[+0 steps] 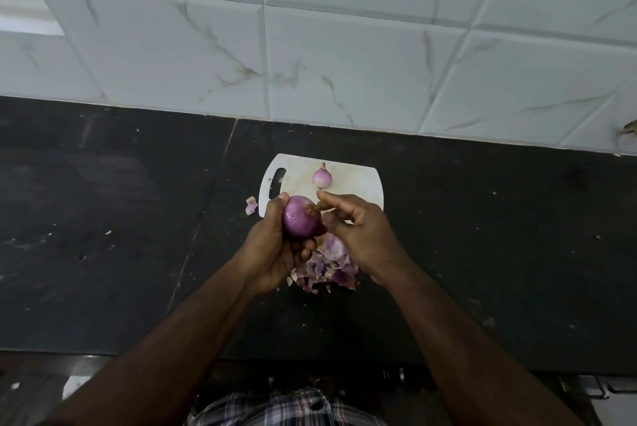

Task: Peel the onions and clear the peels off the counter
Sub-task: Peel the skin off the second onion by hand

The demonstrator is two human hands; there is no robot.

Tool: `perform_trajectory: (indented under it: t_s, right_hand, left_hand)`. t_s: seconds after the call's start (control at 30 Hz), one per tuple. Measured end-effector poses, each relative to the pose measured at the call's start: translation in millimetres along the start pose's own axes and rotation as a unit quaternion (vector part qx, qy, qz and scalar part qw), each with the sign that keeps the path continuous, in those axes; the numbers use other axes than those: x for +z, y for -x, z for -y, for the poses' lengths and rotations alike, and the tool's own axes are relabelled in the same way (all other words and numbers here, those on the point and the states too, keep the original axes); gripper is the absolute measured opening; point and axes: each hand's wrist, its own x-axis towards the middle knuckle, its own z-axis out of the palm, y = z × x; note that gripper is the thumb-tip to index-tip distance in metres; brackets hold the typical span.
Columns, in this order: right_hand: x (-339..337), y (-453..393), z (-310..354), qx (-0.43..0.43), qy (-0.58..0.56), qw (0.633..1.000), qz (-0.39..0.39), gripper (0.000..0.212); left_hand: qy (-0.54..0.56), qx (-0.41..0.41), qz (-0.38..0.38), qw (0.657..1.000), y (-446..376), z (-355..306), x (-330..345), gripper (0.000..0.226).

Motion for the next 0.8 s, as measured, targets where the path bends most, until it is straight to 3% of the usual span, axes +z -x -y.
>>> perform_trajectory:
  t_s: [0.07,0.23,0.37,0.5,0.7,0.8]
  right_hand:
    - [6,1,2,-0.037,0.04,0.998,-0.015,0.037]
    - [16,-3,-1,-0.158,0.123,0.971,-0.127,0.013]
    - [21,-4,-6,-0.21,0.198,0.943,-0.162,0.015]
    - [33,-5,-4,-0.082,0.148,0.961,-0.217,0.011]
    - [32,-20,-1,0.135,-0.01,0.972,-0.194,0.016]
    - [16,-24,-6,0.154,-0.084,0.973,-0.151,0.019]
  left_hand:
    - [-0.009,0.007,-0.003,1.0,0,0,2,0.059]
    - [-0.03,0.013,-0.03,0.999,0,0,6,0.059]
    - [-0.049,0.009,-0.03,0.998,-1,1,12,0.061]
    - [-0.06,0.012,-0.038,0.997,-6,0,14,0.062]
    - [-0.067,0.008,-0.041,0.997,-9,0,10,0.055]
    - [-0.054,-0.002,-0.029,0.998,-8,1,7,0.058]
